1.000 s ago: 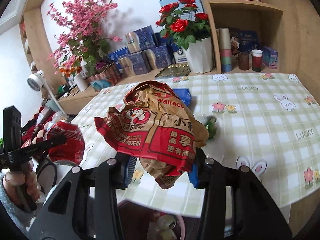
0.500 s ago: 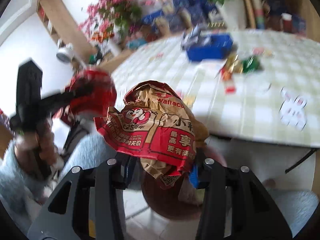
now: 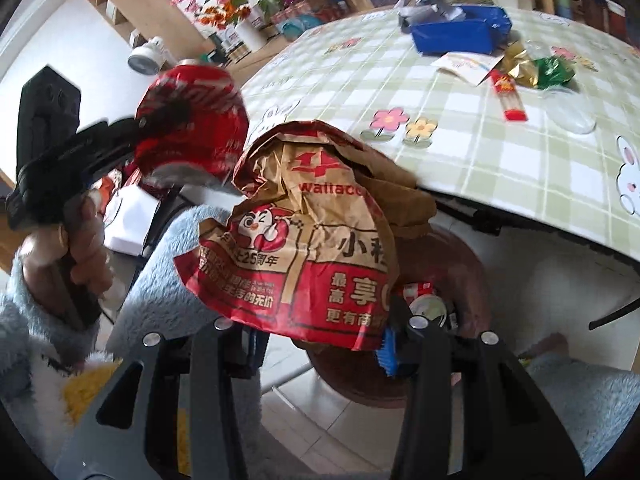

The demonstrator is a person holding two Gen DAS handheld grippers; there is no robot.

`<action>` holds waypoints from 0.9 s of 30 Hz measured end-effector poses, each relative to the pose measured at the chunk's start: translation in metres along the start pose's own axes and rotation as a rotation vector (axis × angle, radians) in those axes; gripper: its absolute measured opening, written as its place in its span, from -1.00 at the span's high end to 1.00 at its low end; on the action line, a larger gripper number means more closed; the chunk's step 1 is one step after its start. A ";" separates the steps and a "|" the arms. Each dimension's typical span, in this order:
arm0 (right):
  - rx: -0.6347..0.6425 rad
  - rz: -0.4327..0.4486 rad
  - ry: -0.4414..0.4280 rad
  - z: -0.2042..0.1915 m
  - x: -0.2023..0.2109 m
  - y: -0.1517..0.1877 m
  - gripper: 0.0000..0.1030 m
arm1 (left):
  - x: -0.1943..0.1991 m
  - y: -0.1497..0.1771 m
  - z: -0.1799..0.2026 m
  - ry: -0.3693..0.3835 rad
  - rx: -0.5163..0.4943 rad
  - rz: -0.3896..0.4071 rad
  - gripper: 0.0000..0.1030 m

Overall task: Collect trash
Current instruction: 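Release the snack bag over the bin with the right tool while the left tool holds the can, then lower the red can into the bin and open the left tool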

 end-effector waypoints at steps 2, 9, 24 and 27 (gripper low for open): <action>-0.012 -0.026 -0.018 0.001 -0.002 0.006 0.13 | -0.001 0.000 -0.002 -0.001 0.006 -0.002 0.78; -0.038 -0.127 -0.050 0.004 -0.019 0.019 0.23 | -0.006 0.004 -0.005 -0.002 0.014 -0.021 0.78; -0.116 -0.258 0.073 0.019 -0.036 0.028 -0.82 | -0.018 0.004 -0.016 -0.001 0.047 -0.054 0.78; -0.111 -0.301 0.115 0.020 -0.039 0.031 -0.83 | -0.019 0.005 -0.018 0.000 0.055 -0.058 0.78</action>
Point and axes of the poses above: each gripper's, at about its wrist camera, not at the fingertips, and x roughly against the way its jaws point, z to its right, y to its underside, the point moved 1 cm from there along -x, roughly the way its jaws point, and after that the axes turned 14 degrees about x, right-handed, at the moved point
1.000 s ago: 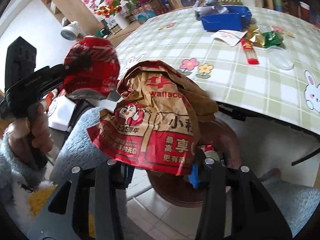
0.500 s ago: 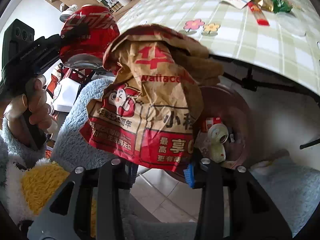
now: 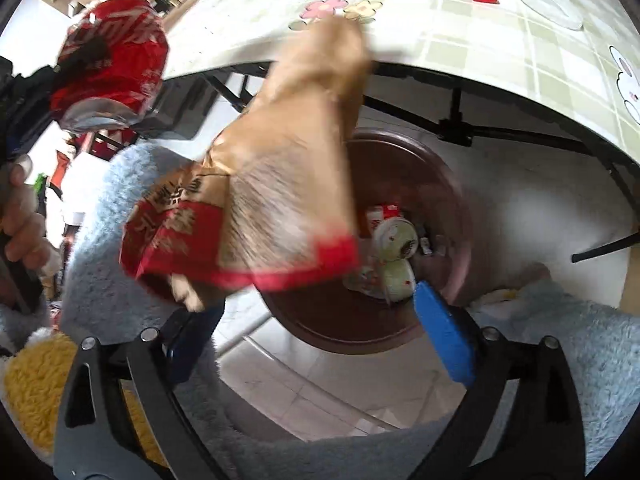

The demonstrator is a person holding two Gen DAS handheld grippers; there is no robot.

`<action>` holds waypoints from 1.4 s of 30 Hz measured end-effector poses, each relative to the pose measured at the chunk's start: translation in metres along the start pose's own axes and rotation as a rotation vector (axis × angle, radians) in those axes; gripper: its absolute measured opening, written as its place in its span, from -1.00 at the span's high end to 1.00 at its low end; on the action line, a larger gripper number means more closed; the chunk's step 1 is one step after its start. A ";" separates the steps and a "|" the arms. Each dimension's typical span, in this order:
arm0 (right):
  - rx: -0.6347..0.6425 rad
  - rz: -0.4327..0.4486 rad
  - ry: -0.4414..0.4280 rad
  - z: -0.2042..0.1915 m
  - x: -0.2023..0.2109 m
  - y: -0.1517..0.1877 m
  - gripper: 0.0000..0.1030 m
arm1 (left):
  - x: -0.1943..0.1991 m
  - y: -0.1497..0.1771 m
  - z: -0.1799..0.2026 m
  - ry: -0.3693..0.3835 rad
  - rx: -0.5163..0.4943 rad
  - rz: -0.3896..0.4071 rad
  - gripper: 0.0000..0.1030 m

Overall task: Collect trash
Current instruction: 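Lower the red can into the bin and open the left tool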

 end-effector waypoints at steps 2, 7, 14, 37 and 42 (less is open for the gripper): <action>-0.015 -0.024 0.032 0.004 -0.003 0.002 -0.84 | -0.001 0.000 0.000 0.002 0.002 -0.002 0.78; -0.086 -0.004 0.074 0.019 0.001 0.006 -0.85 | -0.001 0.002 -0.001 0.000 0.004 -0.005 0.78; -0.145 0.184 0.091 0.034 0.036 0.005 -0.86 | -0.007 0.007 0.000 0.005 -0.010 -0.028 0.78; -0.084 0.552 0.399 0.064 0.094 0.020 -0.89 | -0.108 0.078 0.028 -0.055 -0.365 -0.278 0.77; -0.108 0.556 0.392 0.067 0.093 0.023 -0.89 | -0.116 0.080 0.024 -0.076 -0.355 -0.302 0.77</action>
Point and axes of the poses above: each gripper's, at about its wrist camera, not at the fingertips, and x roughly against the way its jaws point, z to its right, y to its underside, the point moved 1 cm from there along -x, roughly the way its jaws point, and after that the axes turned 14 degrees about x, right-handed, at the moved point
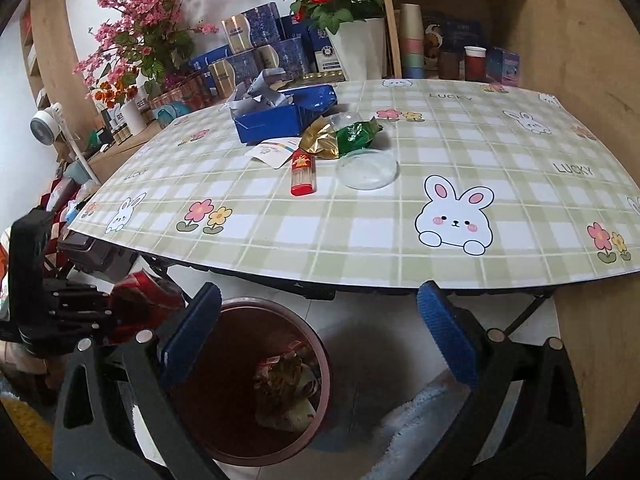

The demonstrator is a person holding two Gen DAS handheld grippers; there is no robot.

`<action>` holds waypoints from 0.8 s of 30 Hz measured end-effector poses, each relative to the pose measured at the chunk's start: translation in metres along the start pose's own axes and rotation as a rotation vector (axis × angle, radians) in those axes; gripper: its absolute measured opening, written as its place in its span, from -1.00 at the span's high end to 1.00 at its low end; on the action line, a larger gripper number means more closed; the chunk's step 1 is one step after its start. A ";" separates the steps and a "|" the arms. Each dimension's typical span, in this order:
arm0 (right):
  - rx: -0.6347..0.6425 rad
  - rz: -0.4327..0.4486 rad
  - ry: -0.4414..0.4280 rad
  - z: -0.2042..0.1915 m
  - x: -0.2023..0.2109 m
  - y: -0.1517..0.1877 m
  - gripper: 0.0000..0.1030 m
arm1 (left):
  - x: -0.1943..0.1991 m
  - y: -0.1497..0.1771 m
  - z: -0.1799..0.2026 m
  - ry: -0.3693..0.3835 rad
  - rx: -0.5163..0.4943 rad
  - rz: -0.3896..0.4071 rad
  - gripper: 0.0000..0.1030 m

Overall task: Collect trash
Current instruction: 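Lower the red can into the bin and open the left tool, then move the right tool toward the clear plastic lid on the table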

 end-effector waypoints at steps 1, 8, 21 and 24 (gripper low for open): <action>-0.006 0.001 -0.002 0.000 0.000 0.001 -0.89 | -0.002 0.001 0.000 -0.001 -0.002 -0.006 0.77; -0.009 -0.005 -0.005 -0.001 0.000 0.003 -0.89 | -0.003 0.005 0.008 0.004 -0.038 -0.014 0.74; -0.014 -0.024 -0.005 0.000 -0.004 0.002 -0.89 | 0.036 -0.004 -0.011 -0.056 0.101 0.220 -0.80; -0.011 -0.025 0.010 0.000 -0.004 0.000 -0.89 | 0.046 -0.007 -0.022 -0.074 0.163 0.268 -0.85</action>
Point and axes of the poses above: each gripper's, at about its wrist camera, not at the fingertips, and x roughly against the way its jaws point, z to its right, y to its underside, the point moved 1 cm from there along -x, roughly the way its jaws point, and after that the axes turned 14 degrees about x, right-handed, at the moved point
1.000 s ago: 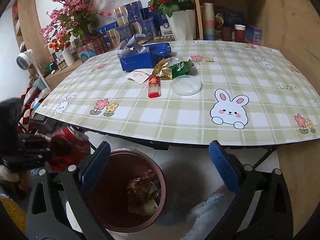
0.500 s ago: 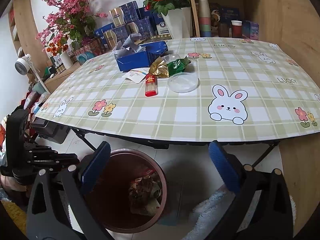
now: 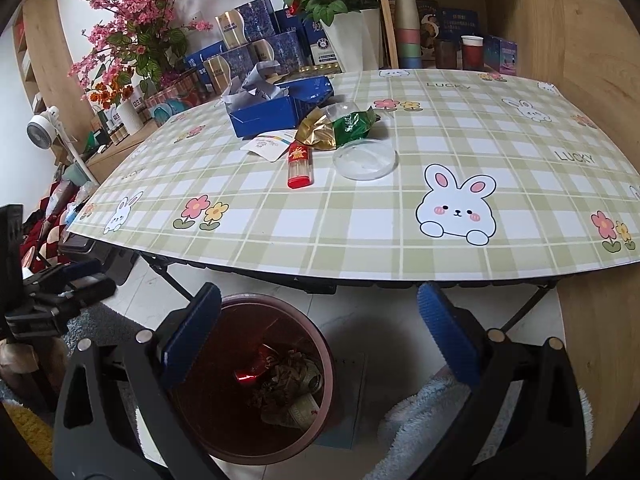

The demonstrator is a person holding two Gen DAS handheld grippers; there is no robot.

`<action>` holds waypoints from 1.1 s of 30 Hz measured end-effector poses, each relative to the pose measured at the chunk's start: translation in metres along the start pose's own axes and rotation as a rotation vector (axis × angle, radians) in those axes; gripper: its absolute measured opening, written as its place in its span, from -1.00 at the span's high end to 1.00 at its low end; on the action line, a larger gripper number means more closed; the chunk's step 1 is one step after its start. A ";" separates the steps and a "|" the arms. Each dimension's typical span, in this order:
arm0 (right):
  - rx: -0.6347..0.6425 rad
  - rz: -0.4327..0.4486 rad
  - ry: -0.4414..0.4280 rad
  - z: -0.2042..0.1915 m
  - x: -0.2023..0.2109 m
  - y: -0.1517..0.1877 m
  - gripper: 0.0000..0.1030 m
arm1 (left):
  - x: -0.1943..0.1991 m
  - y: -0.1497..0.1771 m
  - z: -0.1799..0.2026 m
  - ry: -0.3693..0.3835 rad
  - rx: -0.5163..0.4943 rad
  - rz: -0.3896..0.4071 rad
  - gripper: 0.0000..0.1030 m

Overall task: Collect trash
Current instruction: 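Move the right tool toward the clear plastic lid on the table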

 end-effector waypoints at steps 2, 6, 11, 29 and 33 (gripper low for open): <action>0.006 0.005 0.016 -0.001 0.001 -0.003 -0.89 | 0.003 -0.005 -0.007 -0.003 0.039 0.017 -0.87; 0.018 0.013 0.029 -0.002 0.003 -0.005 -0.89 | 0.004 -0.012 -0.015 -0.004 0.097 0.039 -0.87; 0.007 0.020 0.029 0.002 0.005 -0.009 -0.89 | 0.005 -0.012 -0.013 -0.004 0.083 0.047 -0.87; 0.097 0.056 0.031 0.014 -0.006 -0.047 -0.89 | 0.019 -0.055 -0.005 -0.002 -0.004 0.175 -0.87; 0.133 0.024 0.108 0.023 -0.023 -0.059 -0.89 | 0.017 -0.075 -0.012 -0.021 0.011 0.215 -0.87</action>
Point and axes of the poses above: each gripper's, at about its wrist camera, not at the fingertips, and x roughly against the way its jaws point, z to its right, y to its underside, the point moved 1 cm from there along -x, roughly the way its jaws point, and after that the axes turned 14 degrees about x, right-handed, at the moved point
